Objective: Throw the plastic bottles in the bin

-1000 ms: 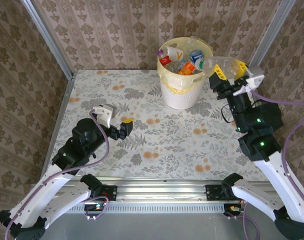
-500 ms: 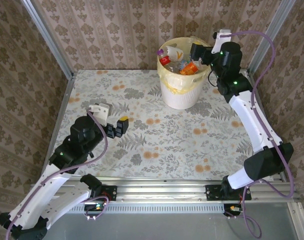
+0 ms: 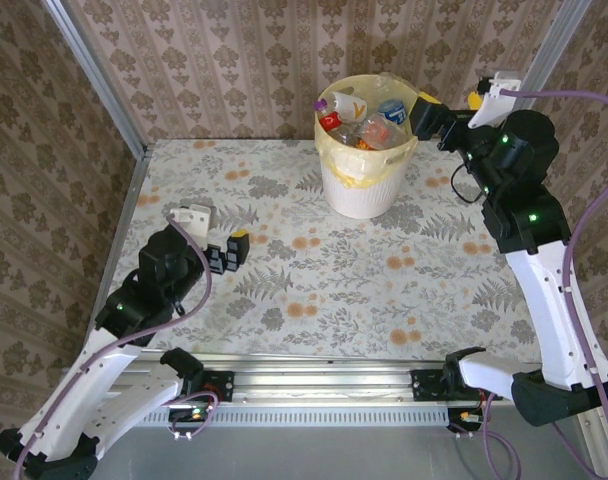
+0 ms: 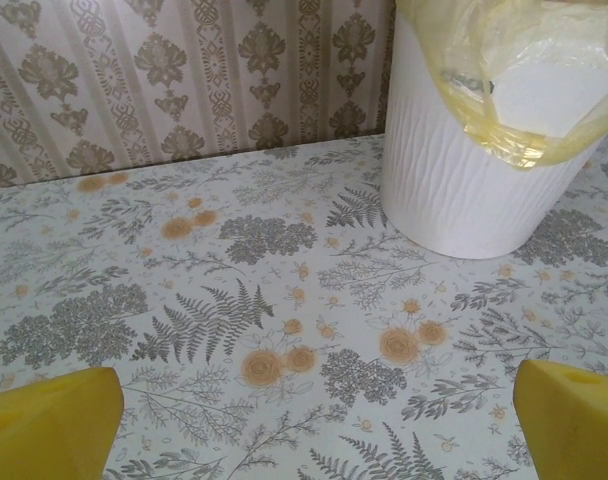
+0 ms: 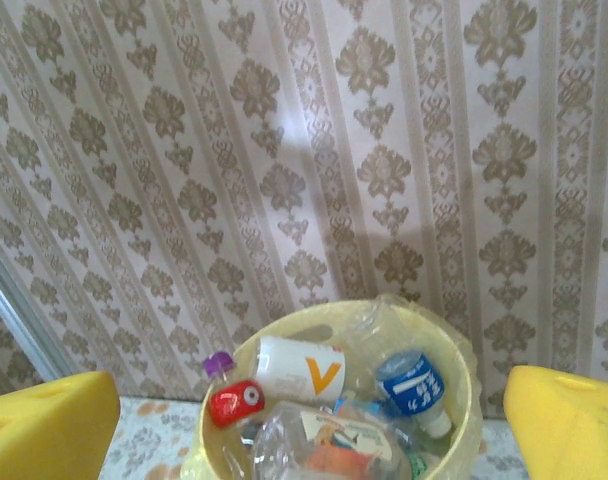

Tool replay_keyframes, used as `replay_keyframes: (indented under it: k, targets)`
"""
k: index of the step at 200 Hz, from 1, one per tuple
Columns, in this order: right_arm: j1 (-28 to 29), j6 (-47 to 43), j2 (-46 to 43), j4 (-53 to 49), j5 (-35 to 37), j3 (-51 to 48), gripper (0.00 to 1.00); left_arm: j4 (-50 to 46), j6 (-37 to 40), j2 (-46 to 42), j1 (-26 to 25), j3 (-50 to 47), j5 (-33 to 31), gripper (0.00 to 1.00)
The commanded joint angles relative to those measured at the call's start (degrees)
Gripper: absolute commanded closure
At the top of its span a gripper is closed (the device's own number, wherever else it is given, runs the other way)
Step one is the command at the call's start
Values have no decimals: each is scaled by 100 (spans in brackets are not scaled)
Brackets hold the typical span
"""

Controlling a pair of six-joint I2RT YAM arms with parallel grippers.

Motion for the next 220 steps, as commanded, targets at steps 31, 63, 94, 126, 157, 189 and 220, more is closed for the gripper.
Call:
replay_keyframes:
  k: [31, 63, 94, 126, 157, 189, 220]
  targets:
    - [-39, 63, -302, -574, -748, -155, 0, -215, -208, -276, 328, 82, -88, 0]
    - [-39, -51, -484, -683, -830, -378, 0, -341, -346, -206, 658, 49, 44, 0]
    - [-39, -248, -656, -832, -744, -714, 0, -356, -394, -199, 962, -86, 293, 0]
    - [-113, -180, -646, -1282, -379, -1348, 0, -267, -417, -211, 1586, -392, 272, 0]
    - [-401, 79, -461, -845, 600, -2732, 0, 411, -337, -84, 2305, -1024, 160, 0]
    - [-676, -21, -317, 357, 964, -4080, 0, 1741, -154, 598, 3174, -1616, 146, 0]
    - [-1005, -572, -178, 2318, 1549, -5429, 0, 3320, 373, 1044, 3473, -2537, -89, 0]
